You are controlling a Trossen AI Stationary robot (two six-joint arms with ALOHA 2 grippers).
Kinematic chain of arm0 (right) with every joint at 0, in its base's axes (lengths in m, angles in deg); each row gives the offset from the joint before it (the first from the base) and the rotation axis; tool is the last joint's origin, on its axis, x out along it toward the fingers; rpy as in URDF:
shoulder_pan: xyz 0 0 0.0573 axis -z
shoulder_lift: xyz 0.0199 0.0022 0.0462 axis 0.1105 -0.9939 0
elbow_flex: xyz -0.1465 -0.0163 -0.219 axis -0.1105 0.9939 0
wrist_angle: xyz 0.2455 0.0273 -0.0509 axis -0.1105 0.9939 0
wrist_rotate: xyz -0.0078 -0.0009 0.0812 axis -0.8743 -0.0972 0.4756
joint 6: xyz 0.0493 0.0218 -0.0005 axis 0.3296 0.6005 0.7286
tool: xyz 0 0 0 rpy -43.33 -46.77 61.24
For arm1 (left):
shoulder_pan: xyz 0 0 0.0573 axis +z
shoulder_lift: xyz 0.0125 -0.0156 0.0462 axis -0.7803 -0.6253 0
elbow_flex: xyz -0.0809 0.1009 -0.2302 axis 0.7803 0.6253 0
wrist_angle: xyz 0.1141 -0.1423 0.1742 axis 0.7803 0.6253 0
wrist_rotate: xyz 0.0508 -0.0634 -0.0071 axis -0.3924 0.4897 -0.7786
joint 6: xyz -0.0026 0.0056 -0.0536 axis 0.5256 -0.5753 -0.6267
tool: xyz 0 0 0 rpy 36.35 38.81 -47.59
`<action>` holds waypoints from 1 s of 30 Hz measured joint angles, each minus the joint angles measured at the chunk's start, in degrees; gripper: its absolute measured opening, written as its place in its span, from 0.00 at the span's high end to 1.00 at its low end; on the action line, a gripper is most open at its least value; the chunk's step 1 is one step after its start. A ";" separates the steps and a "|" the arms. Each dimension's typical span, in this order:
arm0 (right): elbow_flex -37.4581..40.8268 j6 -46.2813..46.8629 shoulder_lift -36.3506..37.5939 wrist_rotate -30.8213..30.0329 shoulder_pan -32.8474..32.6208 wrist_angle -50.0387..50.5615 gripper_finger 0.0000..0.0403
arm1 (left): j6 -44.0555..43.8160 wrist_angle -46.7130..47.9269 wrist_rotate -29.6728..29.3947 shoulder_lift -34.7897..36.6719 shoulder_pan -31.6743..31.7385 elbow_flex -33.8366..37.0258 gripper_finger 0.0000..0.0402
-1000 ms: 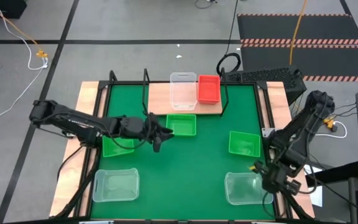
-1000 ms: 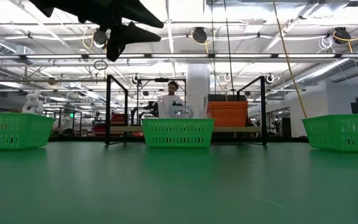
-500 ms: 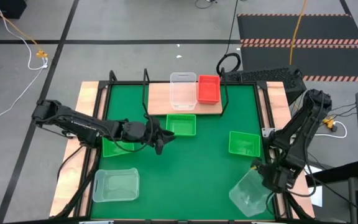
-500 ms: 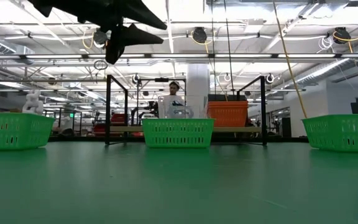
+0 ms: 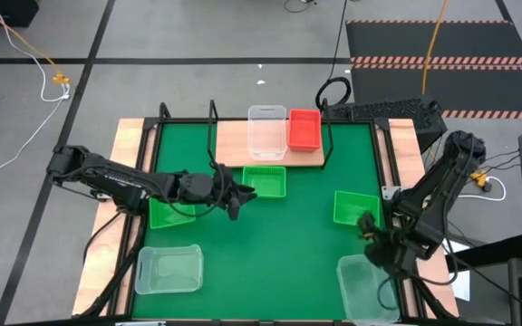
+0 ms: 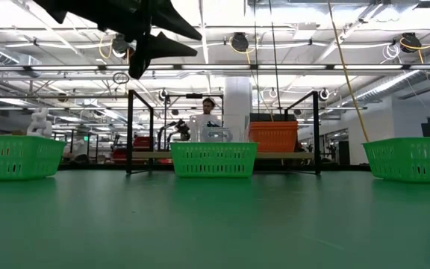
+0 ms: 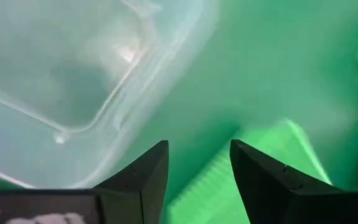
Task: Stack baskets on shelf by color
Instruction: Stack the right transparent bin on top of the transparent bin on the shelf
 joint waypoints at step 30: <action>-3.81 85.48 1.84 15.92 13.59 -17.75 0.67 | 14.81 0.10 8.31 0.00 6.60 0.00 0.68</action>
